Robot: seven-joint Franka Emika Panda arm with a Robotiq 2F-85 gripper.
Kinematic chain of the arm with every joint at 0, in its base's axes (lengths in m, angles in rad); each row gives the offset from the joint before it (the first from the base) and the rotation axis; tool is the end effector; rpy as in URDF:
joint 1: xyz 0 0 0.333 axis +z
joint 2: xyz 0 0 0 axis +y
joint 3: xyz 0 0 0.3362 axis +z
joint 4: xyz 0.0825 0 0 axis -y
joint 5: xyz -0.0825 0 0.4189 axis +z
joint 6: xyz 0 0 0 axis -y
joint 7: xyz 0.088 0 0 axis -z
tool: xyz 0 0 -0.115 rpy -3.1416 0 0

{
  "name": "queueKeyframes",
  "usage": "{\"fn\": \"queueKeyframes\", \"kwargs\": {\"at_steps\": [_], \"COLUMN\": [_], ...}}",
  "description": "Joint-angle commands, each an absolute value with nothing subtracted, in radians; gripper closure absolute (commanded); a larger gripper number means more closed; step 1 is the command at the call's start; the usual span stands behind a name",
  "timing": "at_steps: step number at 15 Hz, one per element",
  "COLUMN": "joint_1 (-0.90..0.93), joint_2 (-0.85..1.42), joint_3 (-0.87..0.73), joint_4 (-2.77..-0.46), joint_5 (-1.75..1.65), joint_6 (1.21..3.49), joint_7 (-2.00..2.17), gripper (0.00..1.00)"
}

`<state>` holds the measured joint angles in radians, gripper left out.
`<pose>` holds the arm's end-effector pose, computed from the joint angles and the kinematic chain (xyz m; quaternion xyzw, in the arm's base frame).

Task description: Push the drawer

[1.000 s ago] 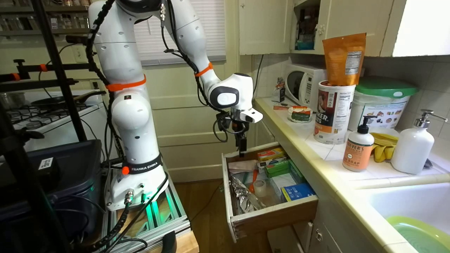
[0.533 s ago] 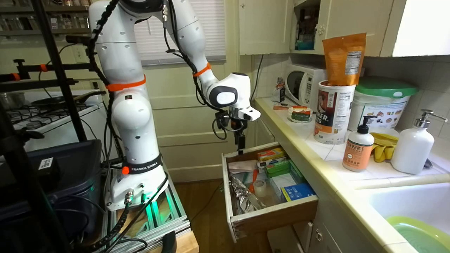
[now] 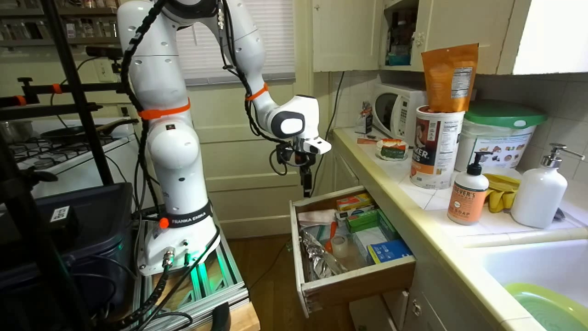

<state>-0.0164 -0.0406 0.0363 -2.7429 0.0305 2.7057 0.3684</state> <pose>0.4099 0.0070 0.2135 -0.9823 0.1870 -0.0006 0.0059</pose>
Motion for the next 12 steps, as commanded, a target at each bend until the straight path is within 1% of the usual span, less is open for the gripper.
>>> {"fn": "queueKeyframes", "kwargs": {"at_steps": [1, 6, 12], "joint_1": [0.03, 0.067, 0.071], "joint_2": [-0.012, 0.011, 0.065], "joint_3": [0.053, 0.082, 0.098], "joint_4": [-2.743, -2.746, -2.748], "joint_5": [0.165, 0.419, 0.548], "joint_6": [2.688, 2.618, 2.525], "joint_7": [0.285, 0.087, -0.015], "gripper": [0.0, 0.0, 0.0]}}
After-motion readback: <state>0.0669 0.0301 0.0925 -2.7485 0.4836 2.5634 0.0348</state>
